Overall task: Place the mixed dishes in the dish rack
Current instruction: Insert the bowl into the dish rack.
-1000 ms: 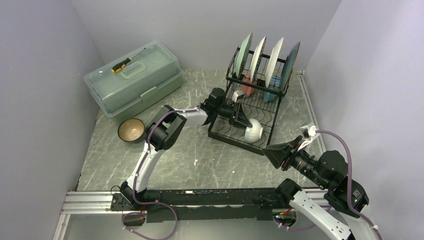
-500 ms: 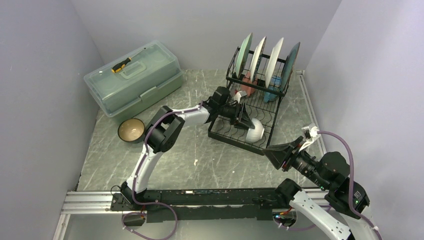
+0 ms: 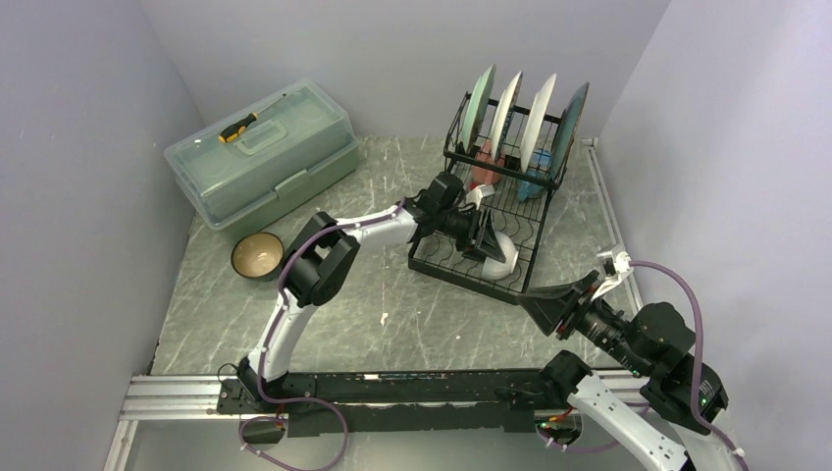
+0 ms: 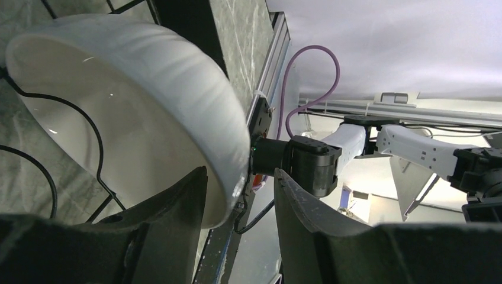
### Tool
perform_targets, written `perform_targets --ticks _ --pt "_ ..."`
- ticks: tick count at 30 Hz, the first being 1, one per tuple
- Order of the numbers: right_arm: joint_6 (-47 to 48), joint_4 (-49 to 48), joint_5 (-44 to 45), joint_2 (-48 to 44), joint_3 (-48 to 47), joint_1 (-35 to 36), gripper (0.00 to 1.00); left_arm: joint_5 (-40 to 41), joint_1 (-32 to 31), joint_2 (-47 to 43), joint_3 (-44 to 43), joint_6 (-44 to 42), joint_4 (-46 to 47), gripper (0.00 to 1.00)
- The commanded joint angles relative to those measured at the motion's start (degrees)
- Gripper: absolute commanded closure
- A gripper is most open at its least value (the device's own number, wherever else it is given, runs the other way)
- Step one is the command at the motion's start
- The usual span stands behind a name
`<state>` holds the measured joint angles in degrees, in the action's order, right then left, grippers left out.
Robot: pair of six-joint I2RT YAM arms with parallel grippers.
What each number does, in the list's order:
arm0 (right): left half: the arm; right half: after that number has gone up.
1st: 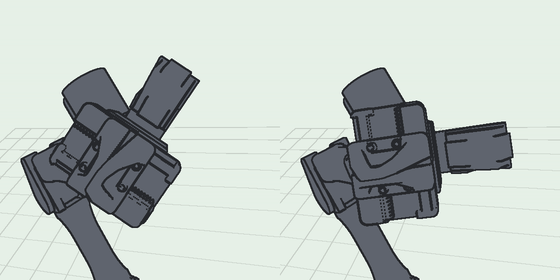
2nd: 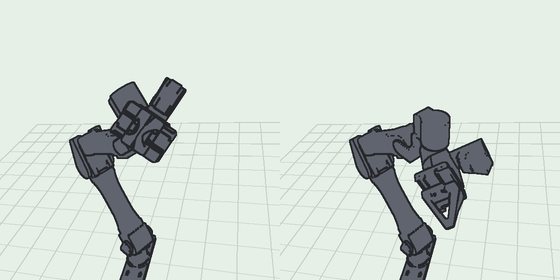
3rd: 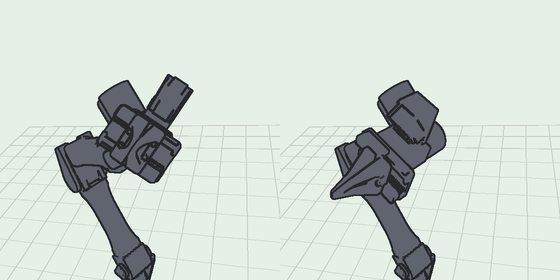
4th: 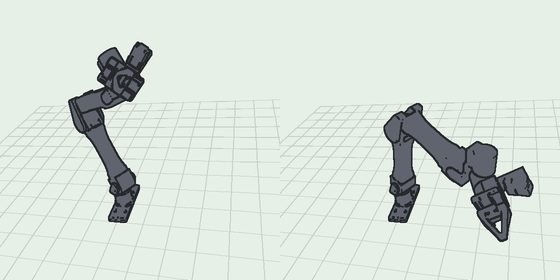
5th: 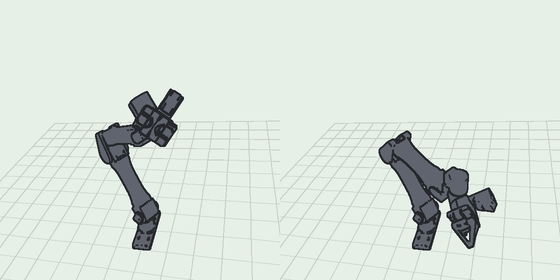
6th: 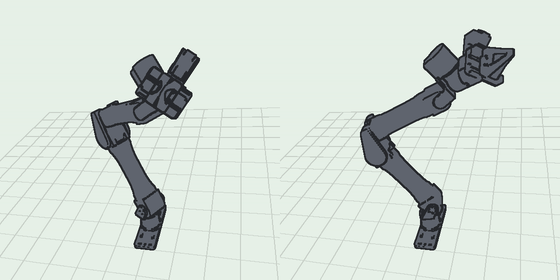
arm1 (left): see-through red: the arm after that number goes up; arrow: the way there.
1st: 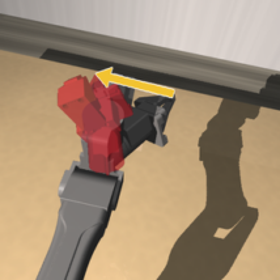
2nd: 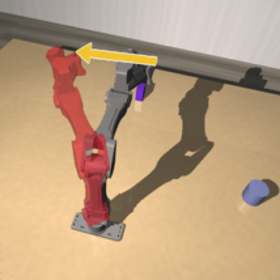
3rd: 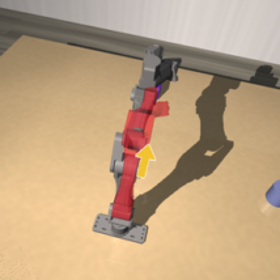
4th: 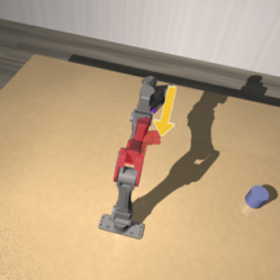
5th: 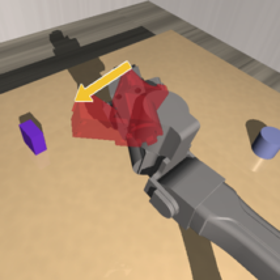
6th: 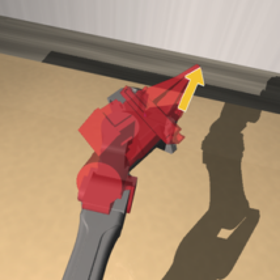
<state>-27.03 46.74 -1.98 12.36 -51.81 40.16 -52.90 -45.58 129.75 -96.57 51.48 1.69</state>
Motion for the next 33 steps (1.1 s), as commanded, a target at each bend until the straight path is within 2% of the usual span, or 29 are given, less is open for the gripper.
perform_targets --ticks 1,14,20,33 --pt "-1.1 -0.7 -0.7 -1.1 -1.0 0.1 0.61 1.6 -0.7 -5.3 -3.3 -3.8 -3.7 0.49" --pt "-1.3 -0.1 -1.0 -1.8 -1.7 0.1 0.59 9.8 -2.7 -7.7 -9.8 -13.7 -21.3 0.47" --pt "-1.3 -0.8 -1.5 -1.4 -1.3 0.1 0.59 17.6 -4.1 -8.5 -13.6 -18.7 -31.9 0.46" --pt "-0.2 -2.6 -1.5 0.7 -1.0 0.1 0.58 30.3 -4.4 -13.7 -13.9 -22.7 -42.3 0.47"
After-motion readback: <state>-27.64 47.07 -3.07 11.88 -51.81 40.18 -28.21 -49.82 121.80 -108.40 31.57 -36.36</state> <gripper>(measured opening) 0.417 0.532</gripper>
